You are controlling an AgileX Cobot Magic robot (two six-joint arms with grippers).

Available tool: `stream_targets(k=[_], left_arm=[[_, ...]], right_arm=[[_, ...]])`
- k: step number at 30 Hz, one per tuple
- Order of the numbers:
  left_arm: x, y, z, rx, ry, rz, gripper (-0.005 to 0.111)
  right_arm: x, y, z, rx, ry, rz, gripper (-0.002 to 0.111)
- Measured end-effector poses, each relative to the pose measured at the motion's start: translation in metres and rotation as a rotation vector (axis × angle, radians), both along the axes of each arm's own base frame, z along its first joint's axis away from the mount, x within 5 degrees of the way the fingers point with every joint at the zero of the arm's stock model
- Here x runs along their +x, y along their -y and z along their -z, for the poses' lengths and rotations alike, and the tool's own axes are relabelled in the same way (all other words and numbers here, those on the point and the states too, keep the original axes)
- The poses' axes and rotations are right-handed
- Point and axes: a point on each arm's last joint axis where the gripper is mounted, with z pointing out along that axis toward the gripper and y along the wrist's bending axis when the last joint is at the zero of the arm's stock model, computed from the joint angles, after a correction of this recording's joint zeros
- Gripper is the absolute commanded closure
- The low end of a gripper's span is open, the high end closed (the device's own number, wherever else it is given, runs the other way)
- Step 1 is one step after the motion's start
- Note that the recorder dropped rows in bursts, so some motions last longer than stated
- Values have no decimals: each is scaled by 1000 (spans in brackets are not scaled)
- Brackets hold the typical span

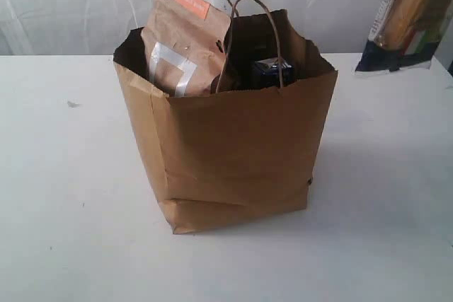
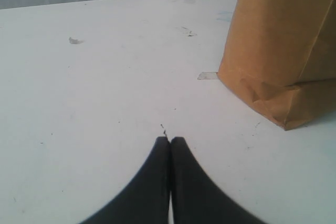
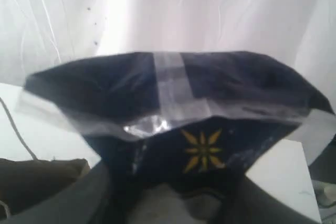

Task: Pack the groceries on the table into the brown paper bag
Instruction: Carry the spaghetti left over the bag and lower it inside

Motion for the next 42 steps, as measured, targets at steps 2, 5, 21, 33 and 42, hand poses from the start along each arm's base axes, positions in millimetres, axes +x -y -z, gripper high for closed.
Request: stream_targets(k=[2,5,21,33,42], left_arm=[[0,0,0,0,0,0,107],[0,0,0,0,0,0,107],[0,0,0,0,0,0,107],[0,0,0,0,0,0,107],[0,0,0,0,0,0,107]], right_arm=[[-3,-1,-8,13,14,-24,108],[-1,-6,-16,34,32,-59,108],[27,-32,-38,126,55,-220,108],[36,-75,-32,33,43,-365,108],[24,-93,-24,10,-50,-446,108]])
